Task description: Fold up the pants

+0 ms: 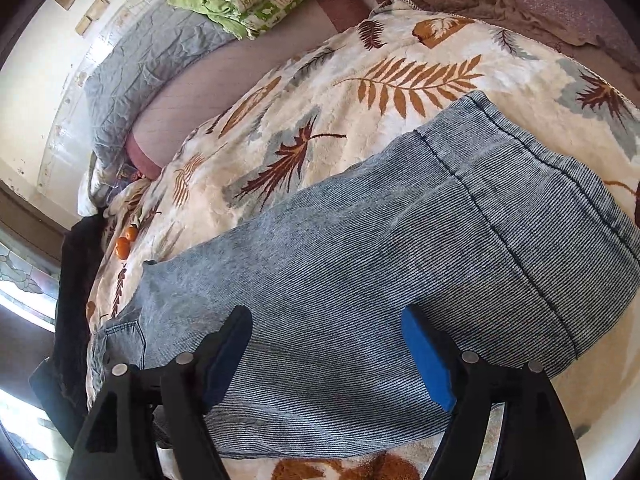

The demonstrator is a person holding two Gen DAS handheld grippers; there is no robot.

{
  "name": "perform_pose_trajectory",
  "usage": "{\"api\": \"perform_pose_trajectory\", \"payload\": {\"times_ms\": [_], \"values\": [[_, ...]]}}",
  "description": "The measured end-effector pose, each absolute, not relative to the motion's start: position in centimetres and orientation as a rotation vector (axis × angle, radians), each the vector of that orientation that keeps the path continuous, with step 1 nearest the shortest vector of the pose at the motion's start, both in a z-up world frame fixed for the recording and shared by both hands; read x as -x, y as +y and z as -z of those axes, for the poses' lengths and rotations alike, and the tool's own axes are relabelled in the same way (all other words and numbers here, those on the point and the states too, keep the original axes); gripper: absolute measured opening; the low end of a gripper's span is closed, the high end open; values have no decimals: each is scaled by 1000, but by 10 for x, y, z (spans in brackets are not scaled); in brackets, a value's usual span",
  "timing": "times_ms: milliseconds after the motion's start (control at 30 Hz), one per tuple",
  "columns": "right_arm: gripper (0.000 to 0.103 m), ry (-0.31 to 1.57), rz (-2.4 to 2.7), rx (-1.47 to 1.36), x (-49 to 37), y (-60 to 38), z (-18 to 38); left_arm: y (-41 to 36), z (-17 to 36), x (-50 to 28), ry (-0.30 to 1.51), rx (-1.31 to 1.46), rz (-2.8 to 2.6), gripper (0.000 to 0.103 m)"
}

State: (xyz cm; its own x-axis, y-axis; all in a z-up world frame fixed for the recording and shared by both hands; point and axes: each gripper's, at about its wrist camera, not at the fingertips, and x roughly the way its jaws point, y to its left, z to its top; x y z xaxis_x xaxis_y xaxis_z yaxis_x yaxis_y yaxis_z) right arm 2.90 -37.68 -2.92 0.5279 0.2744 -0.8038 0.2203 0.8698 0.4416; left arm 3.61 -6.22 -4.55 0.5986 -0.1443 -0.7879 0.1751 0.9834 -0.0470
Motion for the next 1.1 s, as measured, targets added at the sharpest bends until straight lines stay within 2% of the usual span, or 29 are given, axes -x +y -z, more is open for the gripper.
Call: {"api": "perform_pose_trajectory", "payload": {"times_ms": [667, 1100], "values": [[81, 1030, -90, -547, -22, -380, 28, -72, 54, -29, 820, -116, 123, 103], [84, 1032, -81, -508, -24, -374, 28, -72, 53, -28, 827, -114, 128, 103]]}}
